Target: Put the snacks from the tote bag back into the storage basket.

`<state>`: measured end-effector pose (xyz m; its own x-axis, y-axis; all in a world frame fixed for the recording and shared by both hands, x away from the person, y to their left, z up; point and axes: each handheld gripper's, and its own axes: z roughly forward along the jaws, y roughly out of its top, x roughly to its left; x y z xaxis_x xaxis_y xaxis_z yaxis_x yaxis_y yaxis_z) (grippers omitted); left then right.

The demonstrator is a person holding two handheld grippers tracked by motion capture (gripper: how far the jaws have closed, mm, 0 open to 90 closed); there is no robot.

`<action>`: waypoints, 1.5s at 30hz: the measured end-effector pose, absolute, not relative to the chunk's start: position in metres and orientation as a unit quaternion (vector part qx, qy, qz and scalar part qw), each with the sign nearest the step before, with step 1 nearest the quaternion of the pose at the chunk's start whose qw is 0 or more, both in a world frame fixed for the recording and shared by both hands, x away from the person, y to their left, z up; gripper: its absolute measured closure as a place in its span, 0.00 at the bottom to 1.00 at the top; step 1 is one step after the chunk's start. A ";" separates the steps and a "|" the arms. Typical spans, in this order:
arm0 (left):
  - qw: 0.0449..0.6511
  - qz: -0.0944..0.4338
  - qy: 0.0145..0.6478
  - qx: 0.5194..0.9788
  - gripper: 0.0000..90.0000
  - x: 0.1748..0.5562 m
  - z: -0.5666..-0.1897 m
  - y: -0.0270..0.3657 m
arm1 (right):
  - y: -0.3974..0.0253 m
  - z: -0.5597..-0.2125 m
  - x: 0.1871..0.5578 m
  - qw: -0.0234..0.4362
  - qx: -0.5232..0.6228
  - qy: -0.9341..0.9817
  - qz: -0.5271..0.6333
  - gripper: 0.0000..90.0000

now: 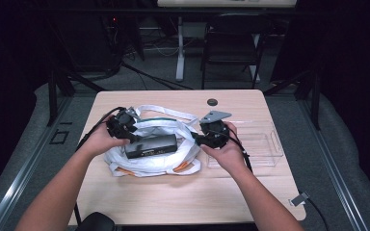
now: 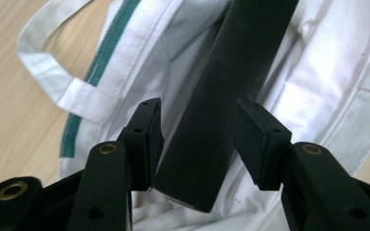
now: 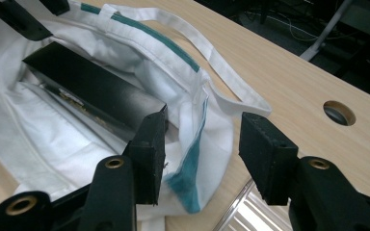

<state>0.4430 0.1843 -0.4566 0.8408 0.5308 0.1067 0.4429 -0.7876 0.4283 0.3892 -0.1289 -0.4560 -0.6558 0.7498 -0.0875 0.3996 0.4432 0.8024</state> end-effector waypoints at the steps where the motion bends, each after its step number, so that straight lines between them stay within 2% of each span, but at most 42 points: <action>1: 0.195 0.112 0.258 0.940 0.59 0.443 -0.457 0.182 | -0.131 -0.456 0.387 0.223 0.351 0.818 0.398 0.57; 4: 0.196 0.116 0.258 0.939 0.56 0.443 -0.458 0.178 | -0.135 -0.454 0.378 0.236 0.354 0.816 0.390 0.57; 15: 0.188 0.124 0.214 0.951 0.48 0.442 -0.463 0.169 | -0.143 -0.448 0.364 0.232 0.353 0.818 0.390 0.55; 19: 0.176 0.116 0.213 0.954 0.48 0.442 -0.466 0.168 | -0.146 -0.448 0.363 0.230 0.357 0.809 0.407 0.53; 27: 0.168 0.095 0.214 0.958 0.39 0.446 -0.474 0.169 | -0.145 -0.452 0.362 0.228 0.354 0.812 0.405 0.52; 45: 0.134 0.073 0.200 0.968 0.38 0.453 -0.495 0.161 | -0.147 -0.458 0.363 0.225 0.357 0.813 0.400 0.51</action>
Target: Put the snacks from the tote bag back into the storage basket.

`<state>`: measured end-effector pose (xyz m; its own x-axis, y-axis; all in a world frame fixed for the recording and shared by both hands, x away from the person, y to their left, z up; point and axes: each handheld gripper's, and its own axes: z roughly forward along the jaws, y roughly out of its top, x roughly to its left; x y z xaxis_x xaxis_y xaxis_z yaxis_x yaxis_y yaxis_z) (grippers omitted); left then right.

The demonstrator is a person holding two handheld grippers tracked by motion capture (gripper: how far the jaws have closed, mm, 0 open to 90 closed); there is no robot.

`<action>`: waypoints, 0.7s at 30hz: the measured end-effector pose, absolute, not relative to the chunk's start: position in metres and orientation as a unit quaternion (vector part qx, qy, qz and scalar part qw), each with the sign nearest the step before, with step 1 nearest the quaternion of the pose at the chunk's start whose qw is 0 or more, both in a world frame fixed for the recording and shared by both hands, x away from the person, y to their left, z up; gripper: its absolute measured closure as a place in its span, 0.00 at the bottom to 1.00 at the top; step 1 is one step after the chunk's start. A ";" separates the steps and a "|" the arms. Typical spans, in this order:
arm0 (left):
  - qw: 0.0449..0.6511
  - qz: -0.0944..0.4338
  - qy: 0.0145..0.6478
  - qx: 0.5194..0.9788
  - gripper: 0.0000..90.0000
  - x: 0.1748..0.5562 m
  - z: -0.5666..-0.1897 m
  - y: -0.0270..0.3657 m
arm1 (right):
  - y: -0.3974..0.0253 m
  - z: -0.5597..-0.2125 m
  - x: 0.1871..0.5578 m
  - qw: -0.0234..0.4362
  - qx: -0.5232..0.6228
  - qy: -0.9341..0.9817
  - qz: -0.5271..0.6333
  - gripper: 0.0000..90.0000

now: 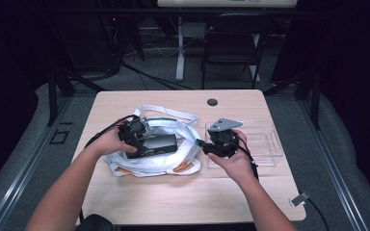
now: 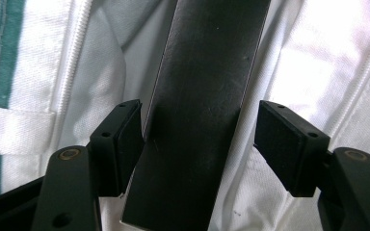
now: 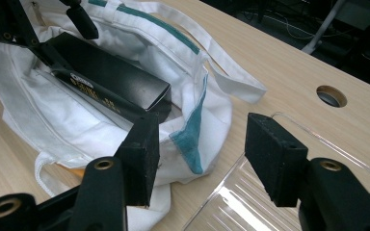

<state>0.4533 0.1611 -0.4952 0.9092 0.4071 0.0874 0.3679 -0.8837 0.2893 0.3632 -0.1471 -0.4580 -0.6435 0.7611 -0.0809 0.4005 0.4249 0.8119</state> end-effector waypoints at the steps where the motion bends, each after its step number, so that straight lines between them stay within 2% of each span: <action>1: 0.131 0.070 0.196 0.969 0.38 0.454 -0.496 0.160 | -0.147 -0.458 0.363 0.225 0.357 0.814 0.398 0.51; 14: 0.133 0.081 0.201 0.967 0.36 0.460 -0.505 0.158 | -0.146 -0.460 0.363 0.226 0.355 0.815 0.398 0.51; 21: 0.124 0.067 0.202 0.969 0.36 0.463 -0.514 0.159 | -0.146 -0.460 0.363 0.225 0.356 0.815 0.398 0.51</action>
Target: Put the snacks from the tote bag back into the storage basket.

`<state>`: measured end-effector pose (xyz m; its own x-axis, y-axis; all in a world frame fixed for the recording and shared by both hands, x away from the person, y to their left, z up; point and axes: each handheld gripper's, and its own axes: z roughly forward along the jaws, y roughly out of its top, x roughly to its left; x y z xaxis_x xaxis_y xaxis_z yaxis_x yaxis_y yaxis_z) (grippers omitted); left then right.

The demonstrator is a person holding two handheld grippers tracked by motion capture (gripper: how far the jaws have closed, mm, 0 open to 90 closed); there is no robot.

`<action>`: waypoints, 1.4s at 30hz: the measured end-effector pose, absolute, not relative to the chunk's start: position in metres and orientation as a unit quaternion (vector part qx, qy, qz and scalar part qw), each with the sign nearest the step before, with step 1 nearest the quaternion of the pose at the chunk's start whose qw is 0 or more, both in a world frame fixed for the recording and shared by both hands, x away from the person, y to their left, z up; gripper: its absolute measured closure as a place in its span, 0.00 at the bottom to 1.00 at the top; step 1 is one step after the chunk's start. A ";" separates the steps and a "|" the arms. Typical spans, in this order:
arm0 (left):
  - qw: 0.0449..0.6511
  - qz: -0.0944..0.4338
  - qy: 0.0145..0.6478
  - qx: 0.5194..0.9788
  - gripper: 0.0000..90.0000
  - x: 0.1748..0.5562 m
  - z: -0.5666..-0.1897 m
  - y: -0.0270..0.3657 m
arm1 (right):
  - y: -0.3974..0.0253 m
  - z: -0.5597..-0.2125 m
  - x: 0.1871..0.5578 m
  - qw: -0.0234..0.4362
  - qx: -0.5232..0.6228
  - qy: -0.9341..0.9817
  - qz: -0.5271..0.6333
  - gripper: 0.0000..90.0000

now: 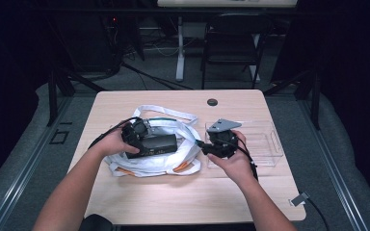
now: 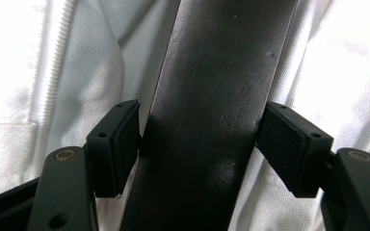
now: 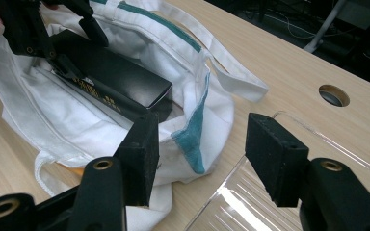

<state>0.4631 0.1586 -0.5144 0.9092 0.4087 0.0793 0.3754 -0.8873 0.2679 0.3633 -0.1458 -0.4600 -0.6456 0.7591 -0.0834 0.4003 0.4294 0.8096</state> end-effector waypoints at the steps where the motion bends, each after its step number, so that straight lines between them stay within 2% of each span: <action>1: 0.123 0.067 0.205 0.969 0.36 0.463 -0.516 0.159 | -0.146 -0.460 0.363 0.225 0.355 0.816 0.397 0.51; 18: 0.097 0.057 0.183 0.977 0.36 0.469 -0.532 0.154 | -0.143 -0.462 0.363 0.224 0.353 0.817 0.397 0.51; 31: 0.090 0.075 0.147 0.982 0.44 0.459 -0.528 0.153 | -0.141 -0.463 0.363 0.222 0.352 0.820 0.394 0.51; 42: 0.091 0.092 0.138 0.982 0.46 0.452 -0.527 0.157 | -0.140 -0.464 0.363 0.222 0.351 0.822 0.391 0.51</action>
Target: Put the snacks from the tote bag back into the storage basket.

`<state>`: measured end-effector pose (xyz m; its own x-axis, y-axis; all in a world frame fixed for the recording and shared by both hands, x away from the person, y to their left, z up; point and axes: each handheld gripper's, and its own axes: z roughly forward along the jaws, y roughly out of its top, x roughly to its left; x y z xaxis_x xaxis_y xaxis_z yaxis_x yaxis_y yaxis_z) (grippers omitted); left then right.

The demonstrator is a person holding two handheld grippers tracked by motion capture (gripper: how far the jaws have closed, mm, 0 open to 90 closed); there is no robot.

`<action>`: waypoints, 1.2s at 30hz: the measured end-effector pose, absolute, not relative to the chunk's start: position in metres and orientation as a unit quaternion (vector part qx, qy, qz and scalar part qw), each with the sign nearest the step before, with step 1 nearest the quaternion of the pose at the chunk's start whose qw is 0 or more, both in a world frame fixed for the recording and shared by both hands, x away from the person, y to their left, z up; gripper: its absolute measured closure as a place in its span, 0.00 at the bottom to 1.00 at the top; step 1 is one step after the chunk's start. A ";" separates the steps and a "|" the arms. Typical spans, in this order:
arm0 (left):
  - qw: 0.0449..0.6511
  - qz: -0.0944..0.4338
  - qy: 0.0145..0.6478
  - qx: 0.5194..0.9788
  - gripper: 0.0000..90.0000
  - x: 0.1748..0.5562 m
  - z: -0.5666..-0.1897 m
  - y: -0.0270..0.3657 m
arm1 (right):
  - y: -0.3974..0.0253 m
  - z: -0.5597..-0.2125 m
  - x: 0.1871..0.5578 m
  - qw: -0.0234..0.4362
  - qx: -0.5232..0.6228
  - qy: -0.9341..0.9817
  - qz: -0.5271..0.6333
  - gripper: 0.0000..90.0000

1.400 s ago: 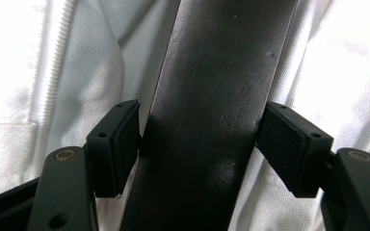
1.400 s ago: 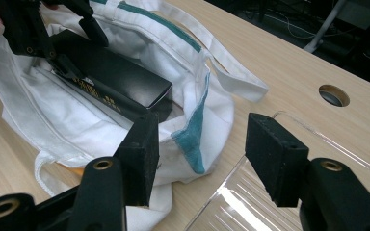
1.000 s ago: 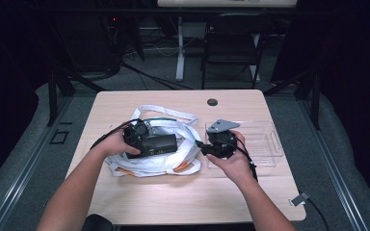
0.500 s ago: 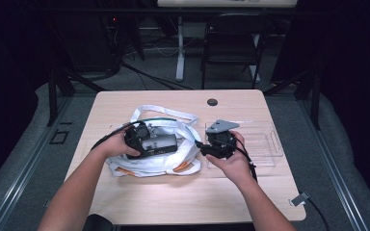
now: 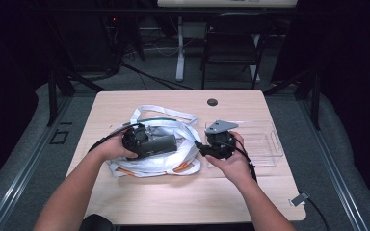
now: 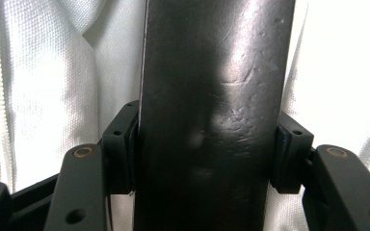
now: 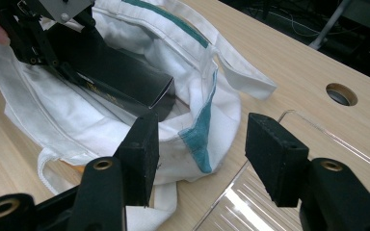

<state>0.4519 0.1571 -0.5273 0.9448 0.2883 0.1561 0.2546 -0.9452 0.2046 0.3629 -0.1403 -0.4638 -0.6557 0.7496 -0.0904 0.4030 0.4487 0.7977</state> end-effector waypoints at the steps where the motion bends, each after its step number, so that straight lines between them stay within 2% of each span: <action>1: 0.091 0.095 0.137 0.982 0.46 0.452 -0.527 0.158 | -0.140 -0.464 0.363 0.221 0.350 0.823 0.390 0.51; 14: 0.104 0.096 0.132 0.981 0.47 0.452 -0.521 0.162 | -0.139 -0.466 0.363 0.222 0.350 0.822 0.390 0.51; 36: 0.161 0.080 0.175 0.968 0.48 0.442 -0.487 0.183 | -0.140 -0.467 0.363 0.222 0.352 0.819 0.394 0.51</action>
<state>0.4420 0.1825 -0.4875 0.9261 0.3640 0.0993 0.3121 -0.8870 0.3405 0.3632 -0.1397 -0.4666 -0.6534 0.7522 -0.0854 0.4031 0.4412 0.8018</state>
